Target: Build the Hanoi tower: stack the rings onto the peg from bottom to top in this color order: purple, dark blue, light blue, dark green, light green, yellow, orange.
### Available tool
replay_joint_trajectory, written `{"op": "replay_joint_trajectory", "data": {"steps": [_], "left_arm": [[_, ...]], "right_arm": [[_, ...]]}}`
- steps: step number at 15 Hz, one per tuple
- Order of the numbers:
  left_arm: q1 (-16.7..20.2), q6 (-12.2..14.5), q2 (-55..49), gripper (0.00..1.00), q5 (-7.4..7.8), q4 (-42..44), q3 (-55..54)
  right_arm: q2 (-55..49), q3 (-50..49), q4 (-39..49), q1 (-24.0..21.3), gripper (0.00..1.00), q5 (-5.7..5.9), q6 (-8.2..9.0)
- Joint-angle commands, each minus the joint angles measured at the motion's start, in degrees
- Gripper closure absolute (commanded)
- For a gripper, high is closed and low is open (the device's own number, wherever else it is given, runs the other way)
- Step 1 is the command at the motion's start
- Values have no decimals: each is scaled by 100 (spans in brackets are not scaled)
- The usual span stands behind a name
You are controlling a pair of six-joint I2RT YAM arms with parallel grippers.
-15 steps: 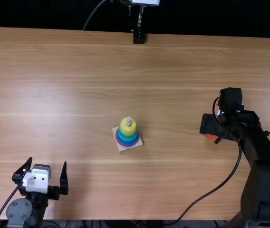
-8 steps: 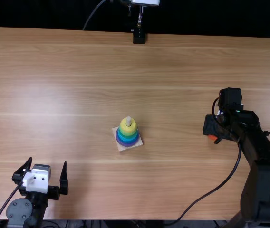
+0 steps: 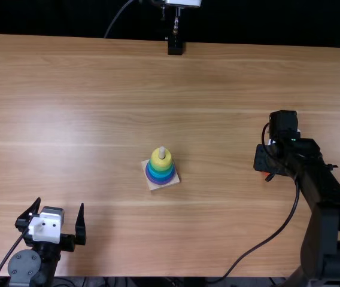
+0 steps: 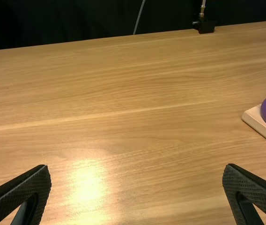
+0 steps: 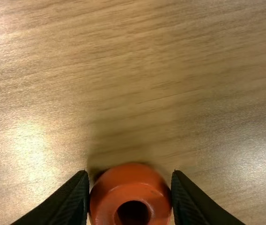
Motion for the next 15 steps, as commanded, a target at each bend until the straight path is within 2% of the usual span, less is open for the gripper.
{"op": "replay_joint_trajectory", "data": {"steps": [1,3,5,6,8,9,13,14,15], "left_arm": [[72,96,-67,0,49,-440,-607],[72,96,-67,0,49,-440,-607],[72,96,-67,0,49,-440,-607],[72,96,-67,0,49,-440,-607],[72,96,-67,0,49,-440,-607],[72,96,-67,0,49,-440,-607],[72,96,-67,0,49,-440,-607],[72,96,-67,0,49,-440,-607],[72,96,-67,0,49,-440,-607]], "right_arm": [[56,8,-6,93,84,72,53],[56,-106,-27,102,34,72,53],[47,-141,-27,102,27,72,53],[47,-150,-27,102,25,72,74],[47,-150,-27,102,24,82,486],[38,-159,-38,102,24,82,602],[-59,-203,-629,216,25,72,697],[-76,-203,-713,225,29,72,697],[-76,-203,-724,225,36,72,686]]}}
